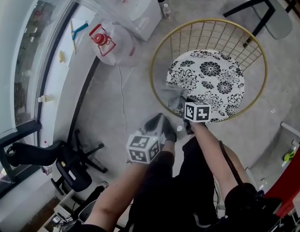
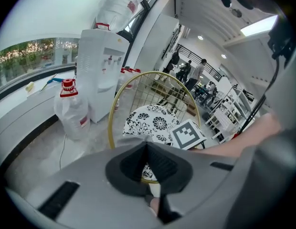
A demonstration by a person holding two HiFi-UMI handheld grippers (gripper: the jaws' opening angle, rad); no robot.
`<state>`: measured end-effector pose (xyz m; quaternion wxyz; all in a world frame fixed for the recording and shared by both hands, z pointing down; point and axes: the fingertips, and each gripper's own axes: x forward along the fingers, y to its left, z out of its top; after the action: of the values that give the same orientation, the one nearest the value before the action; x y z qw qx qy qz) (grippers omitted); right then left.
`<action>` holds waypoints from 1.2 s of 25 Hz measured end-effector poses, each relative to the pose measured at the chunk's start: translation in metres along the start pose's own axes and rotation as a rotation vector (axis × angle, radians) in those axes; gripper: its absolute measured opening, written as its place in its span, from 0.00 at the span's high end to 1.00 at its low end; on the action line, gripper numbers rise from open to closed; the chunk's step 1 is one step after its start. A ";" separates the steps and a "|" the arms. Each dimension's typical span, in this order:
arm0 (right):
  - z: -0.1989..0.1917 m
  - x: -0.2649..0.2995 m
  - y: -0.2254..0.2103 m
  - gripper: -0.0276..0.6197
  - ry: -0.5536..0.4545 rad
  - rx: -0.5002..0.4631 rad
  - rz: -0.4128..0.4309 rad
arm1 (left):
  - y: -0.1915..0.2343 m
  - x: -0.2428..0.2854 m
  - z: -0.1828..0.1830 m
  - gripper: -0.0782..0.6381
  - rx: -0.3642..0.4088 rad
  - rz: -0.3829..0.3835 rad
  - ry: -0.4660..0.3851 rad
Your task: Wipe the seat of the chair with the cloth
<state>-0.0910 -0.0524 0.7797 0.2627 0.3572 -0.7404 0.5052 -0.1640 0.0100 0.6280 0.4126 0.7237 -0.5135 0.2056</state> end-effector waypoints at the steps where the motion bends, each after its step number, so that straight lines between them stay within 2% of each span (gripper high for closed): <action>1: -0.001 0.000 -0.004 0.92 0.002 0.002 -0.010 | 0.000 0.001 -0.001 0.88 0.000 -0.003 0.002; 7: -0.010 -0.007 -0.037 0.92 0.004 0.061 -0.081 | -0.006 0.008 -0.004 0.88 0.013 -0.025 0.013; 30: -0.020 -0.069 -0.146 0.92 -0.016 0.114 -0.279 | -0.048 0.036 0.000 0.88 0.110 -0.111 0.050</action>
<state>0.0674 -0.0498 0.8171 0.3035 0.4751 -0.6557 0.5022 -0.1059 -0.0048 0.6353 0.3957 0.7673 -0.4501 0.2284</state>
